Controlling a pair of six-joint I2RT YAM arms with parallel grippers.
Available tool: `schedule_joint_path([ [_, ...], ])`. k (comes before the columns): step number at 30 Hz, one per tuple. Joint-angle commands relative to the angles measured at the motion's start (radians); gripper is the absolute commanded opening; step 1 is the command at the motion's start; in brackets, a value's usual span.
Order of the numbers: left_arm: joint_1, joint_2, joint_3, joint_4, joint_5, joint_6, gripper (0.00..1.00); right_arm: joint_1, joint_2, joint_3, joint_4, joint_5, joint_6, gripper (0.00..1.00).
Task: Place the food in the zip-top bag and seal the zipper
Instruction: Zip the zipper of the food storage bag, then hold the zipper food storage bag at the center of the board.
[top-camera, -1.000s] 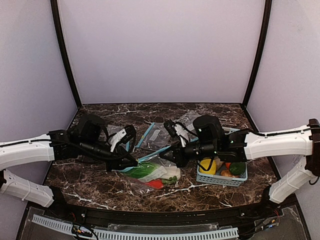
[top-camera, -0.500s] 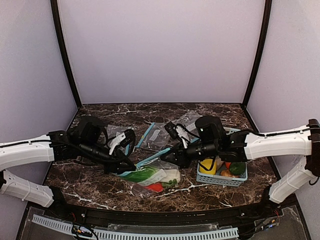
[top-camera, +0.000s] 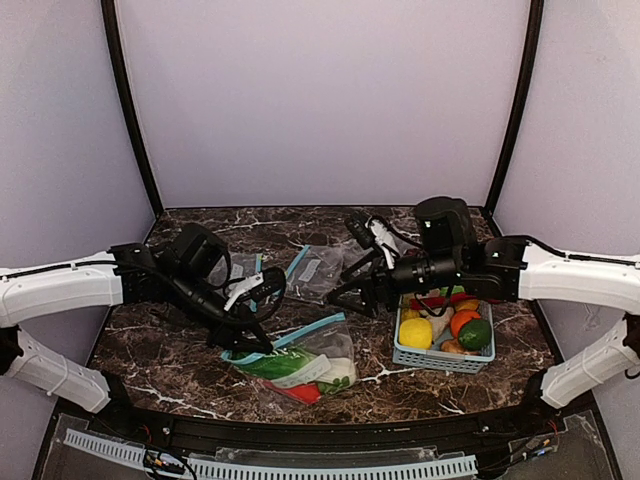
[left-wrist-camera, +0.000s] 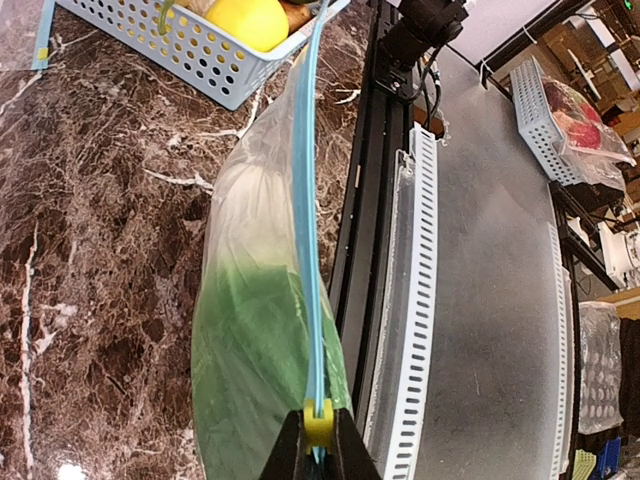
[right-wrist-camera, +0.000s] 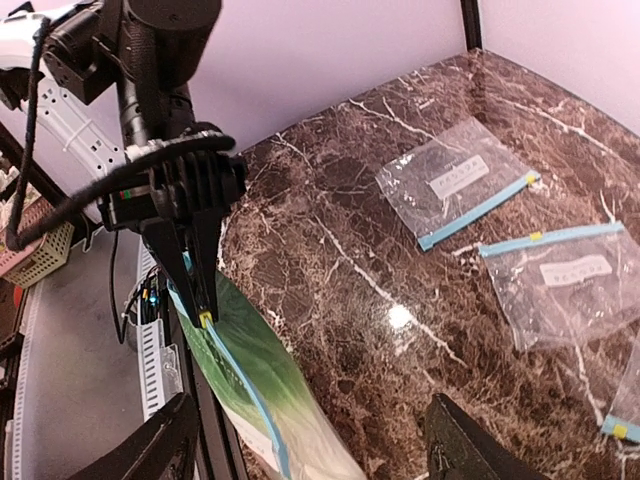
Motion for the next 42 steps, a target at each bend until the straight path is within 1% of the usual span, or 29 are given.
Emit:
schedule_joint_path([
  [1, -0.006, 0.030, 0.064, -0.058, 0.067, 0.058, 0.01, 0.012, 0.054, 0.103, -0.054, -0.056, -0.093, 0.76],
  [3, -0.006, 0.046, 0.085, -0.062, 0.082, 0.063, 0.01, 0.019, 0.096, 0.136, -0.055, -0.089, -0.107, 0.76],
  [6, -0.008, 0.072, 0.113, -0.071, 0.105, 0.067, 0.01, 0.038, 0.156, 0.172, -0.052, -0.129, -0.119, 0.70],
  [9, -0.007, 0.083, 0.126, -0.078, 0.112, 0.074, 0.01, 0.052, 0.187, 0.165, -0.023, -0.162, -0.107, 0.67],
  [15, -0.007, 0.093, 0.133, -0.081, 0.124, 0.079, 0.01, 0.084, 0.219, 0.127, 0.034, -0.216, -0.065, 0.66],
  [26, -0.008, 0.125, 0.160, -0.097, 0.154, 0.099, 0.01, 0.103, 0.294, 0.127, 0.053, -0.267, -0.051, 0.49],
  [31, -0.011, 0.131, 0.163, -0.098, 0.173, 0.101, 0.01, 0.105, 0.325, 0.129, 0.058, -0.302, -0.052, 0.49],
  [35, -0.012, 0.135, 0.167, -0.102, 0.174, 0.104, 0.01, 0.105, 0.337, 0.129, 0.057, -0.317, -0.054, 0.44],
  [42, -0.011, 0.139, 0.164, -0.092, 0.217, 0.097, 0.01, 0.104, 0.334, 0.101, 0.056, -0.307, -0.046, 0.44],
])
